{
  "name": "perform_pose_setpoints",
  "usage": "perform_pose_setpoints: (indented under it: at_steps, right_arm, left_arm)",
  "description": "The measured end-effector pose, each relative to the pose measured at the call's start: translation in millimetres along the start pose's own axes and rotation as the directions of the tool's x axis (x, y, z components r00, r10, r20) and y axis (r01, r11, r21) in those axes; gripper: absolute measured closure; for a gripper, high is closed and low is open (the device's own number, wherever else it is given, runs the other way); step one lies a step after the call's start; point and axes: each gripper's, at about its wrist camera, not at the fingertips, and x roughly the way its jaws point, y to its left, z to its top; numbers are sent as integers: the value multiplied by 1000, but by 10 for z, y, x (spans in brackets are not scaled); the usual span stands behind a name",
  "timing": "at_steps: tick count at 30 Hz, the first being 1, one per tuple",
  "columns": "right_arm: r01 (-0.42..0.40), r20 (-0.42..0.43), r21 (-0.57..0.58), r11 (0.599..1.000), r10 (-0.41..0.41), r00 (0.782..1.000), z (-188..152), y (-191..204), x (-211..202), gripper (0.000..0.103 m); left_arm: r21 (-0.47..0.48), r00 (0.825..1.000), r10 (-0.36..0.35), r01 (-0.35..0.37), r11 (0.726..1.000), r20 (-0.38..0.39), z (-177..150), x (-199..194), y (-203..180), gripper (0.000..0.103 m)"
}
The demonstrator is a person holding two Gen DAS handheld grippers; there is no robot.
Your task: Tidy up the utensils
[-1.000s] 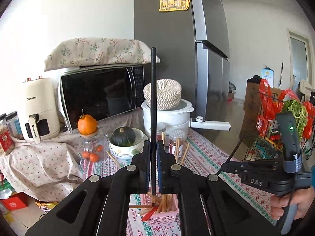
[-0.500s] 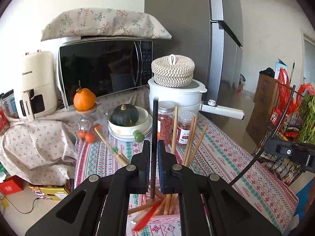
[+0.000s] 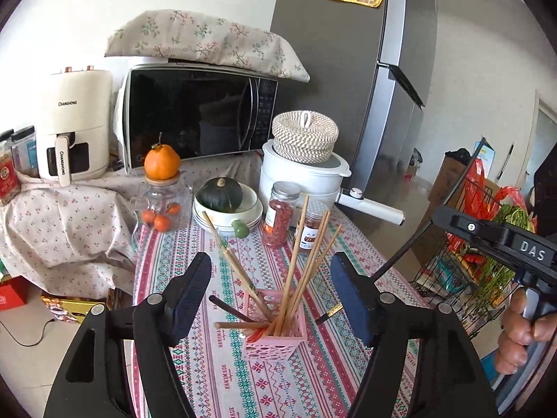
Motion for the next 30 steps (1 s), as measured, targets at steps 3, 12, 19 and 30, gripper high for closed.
perform_pose_setpoints:
  at_steps: [3, 12, 19, 30]
  right_arm:
    - [-12, -7, -5, 1000, 12, 1000, -7, 72, 74, 98]
    - [9, -32, -40, 999, -10, 999, -135, 224, 474, 98]
    - [9, -1, -11, 1000, -9, 1000, -113, 254, 522, 98]
    - [24, -28, -42, 999, -25, 999, -184, 242, 707, 96]
  left_arm:
    - [-1, 1000, -9, 9, 1000, 3, -20, -106, 28, 25]
    - [0, 999, -8, 8, 1000, -33, -111, -132, 104, 24]
    - [-13, 998, -12, 11, 1000, -54, -154, -123, 172, 24]
    - [-8, 996, -3, 3, 1000, -88, -188, -95, 178, 24]
